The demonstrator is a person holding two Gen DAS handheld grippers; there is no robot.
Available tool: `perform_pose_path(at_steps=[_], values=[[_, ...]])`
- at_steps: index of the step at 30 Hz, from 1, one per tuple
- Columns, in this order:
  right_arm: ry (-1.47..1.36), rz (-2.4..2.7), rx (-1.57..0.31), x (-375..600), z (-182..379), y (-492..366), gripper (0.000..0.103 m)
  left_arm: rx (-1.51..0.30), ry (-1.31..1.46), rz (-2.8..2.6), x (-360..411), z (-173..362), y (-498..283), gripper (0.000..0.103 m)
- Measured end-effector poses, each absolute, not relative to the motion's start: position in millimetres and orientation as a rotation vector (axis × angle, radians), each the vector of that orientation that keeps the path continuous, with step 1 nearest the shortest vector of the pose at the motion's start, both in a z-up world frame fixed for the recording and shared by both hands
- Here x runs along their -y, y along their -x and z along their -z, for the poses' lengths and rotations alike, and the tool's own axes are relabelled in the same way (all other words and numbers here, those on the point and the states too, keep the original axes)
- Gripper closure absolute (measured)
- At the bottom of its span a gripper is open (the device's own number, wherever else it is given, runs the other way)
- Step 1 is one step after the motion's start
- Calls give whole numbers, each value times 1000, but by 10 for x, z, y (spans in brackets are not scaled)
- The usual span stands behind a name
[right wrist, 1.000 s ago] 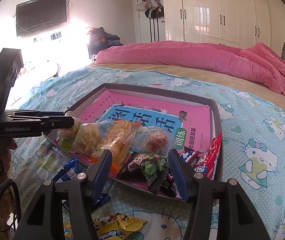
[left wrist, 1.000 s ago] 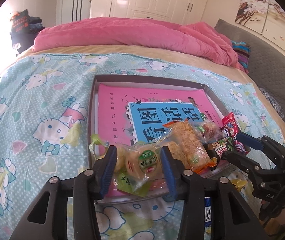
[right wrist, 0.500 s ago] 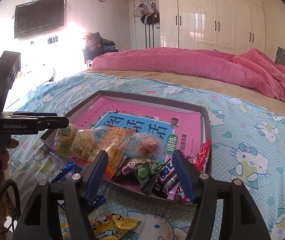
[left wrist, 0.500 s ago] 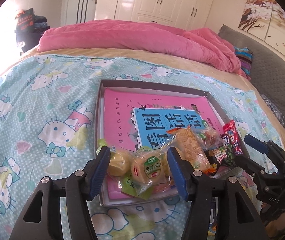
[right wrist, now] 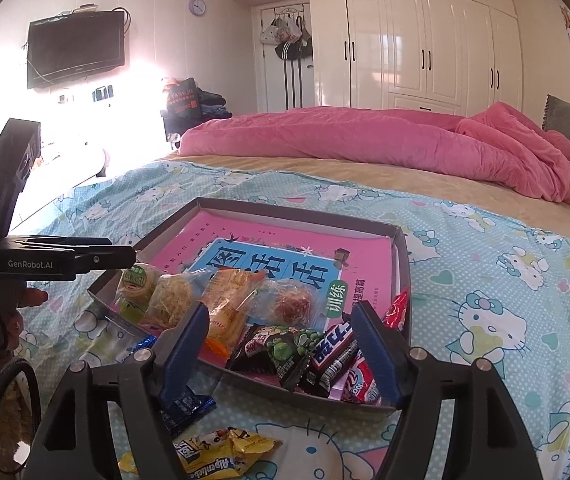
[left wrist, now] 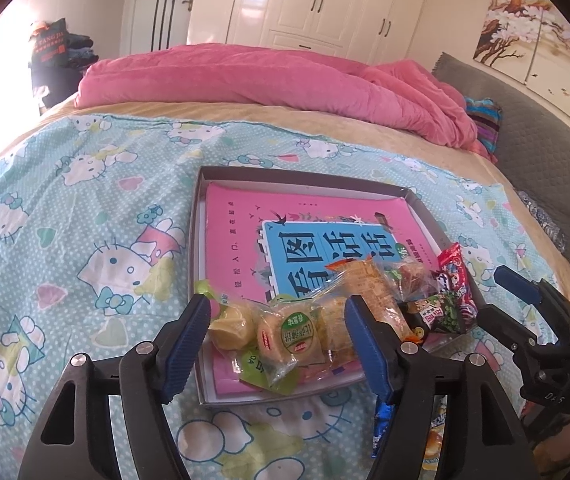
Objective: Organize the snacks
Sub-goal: 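Open both tools to release the snacks and pull back toward the remaining snacks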
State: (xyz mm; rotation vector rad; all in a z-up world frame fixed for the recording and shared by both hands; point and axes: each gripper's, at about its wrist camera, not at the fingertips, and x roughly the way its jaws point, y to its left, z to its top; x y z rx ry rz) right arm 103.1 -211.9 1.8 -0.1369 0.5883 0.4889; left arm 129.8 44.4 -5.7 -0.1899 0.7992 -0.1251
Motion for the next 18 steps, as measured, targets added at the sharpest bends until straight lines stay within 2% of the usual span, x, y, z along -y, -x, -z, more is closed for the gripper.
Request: perform_pose_path(at_steps=[18], values=[[101, -505, -604, 2143, -95, -899, 21, -782, 155, 185, -311, -68, -1106, 30]])
